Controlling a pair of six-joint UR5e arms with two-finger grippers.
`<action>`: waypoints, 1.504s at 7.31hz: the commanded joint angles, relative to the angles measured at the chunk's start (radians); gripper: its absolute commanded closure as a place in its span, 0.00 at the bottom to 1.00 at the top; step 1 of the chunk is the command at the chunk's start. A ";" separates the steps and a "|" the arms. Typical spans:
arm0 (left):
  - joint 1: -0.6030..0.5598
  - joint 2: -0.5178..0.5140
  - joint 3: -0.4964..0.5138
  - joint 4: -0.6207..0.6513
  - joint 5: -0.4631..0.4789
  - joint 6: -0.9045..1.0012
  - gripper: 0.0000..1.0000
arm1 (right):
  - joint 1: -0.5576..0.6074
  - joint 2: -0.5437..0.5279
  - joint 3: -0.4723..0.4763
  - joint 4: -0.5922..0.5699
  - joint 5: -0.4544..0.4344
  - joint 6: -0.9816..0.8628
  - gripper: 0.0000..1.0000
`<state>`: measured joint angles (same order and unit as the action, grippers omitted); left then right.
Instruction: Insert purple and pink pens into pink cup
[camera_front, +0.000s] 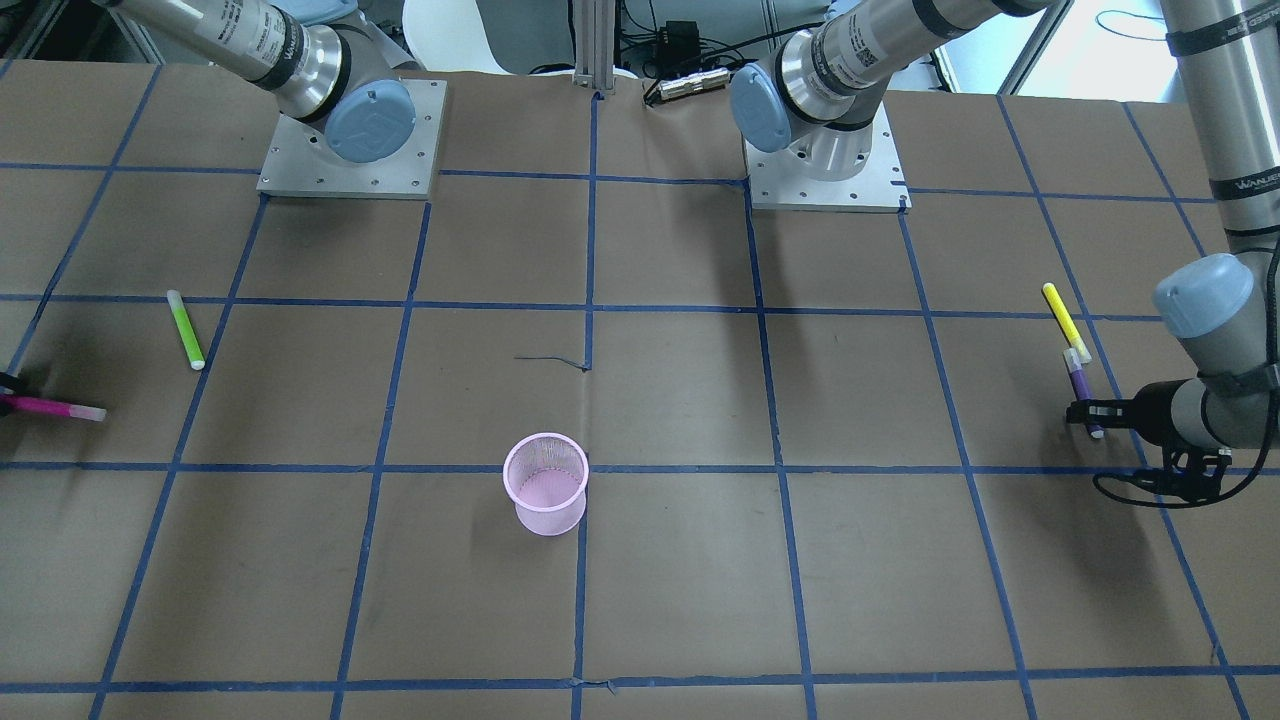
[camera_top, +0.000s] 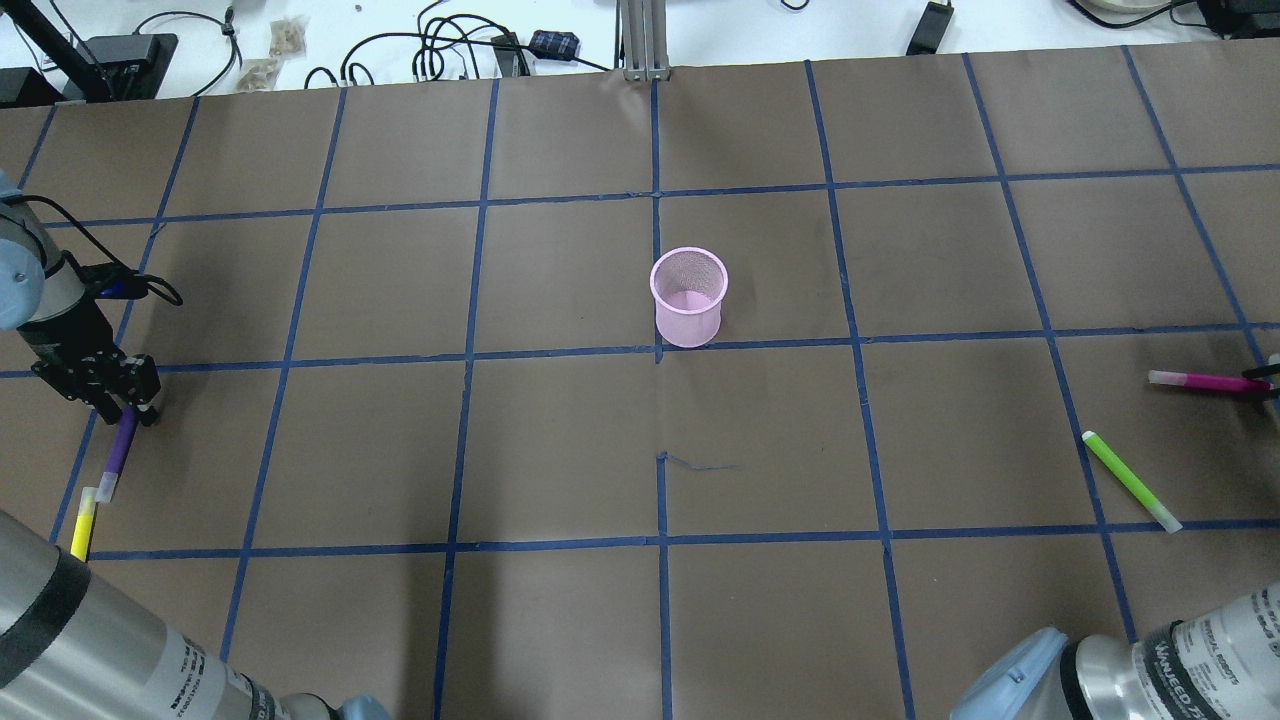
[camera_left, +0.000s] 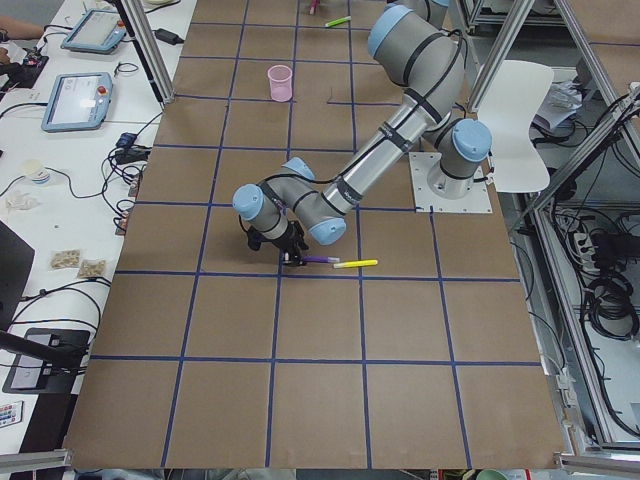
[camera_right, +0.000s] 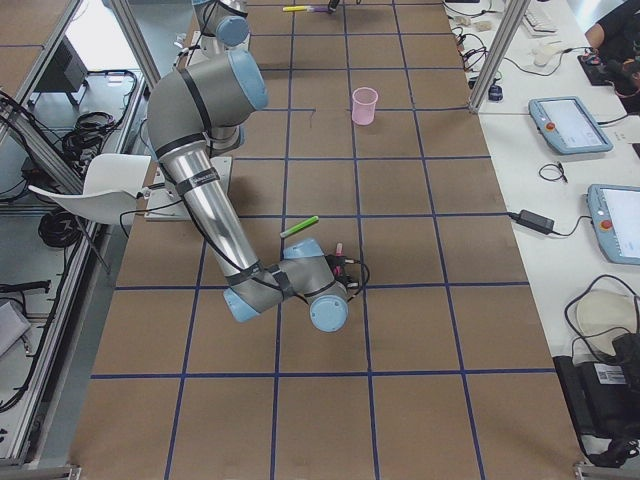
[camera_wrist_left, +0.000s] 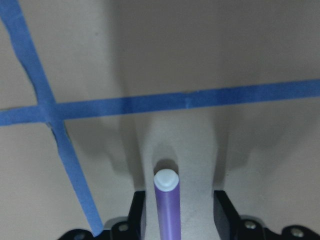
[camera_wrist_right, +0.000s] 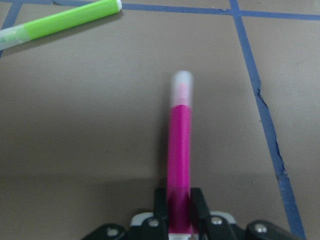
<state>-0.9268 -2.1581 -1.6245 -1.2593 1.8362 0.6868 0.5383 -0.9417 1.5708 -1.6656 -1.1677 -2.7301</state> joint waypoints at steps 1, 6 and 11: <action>0.000 0.003 0.000 0.000 0.002 -0.001 0.64 | 0.000 -0.005 -0.003 0.001 -0.003 0.003 0.89; 0.000 0.001 0.002 0.008 -0.005 -0.003 1.00 | 0.125 -0.246 -0.006 0.027 -0.085 0.209 0.92; -0.026 0.067 0.003 -0.011 -0.015 -0.038 1.00 | 0.784 -0.488 -0.011 0.035 -0.245 1.119 0.90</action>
<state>-0.9425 -2.1121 -1.6215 -1.2646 1.8216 0.6591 1.1442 -1.4121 1.5630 -1.5985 -1.3729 -1.8631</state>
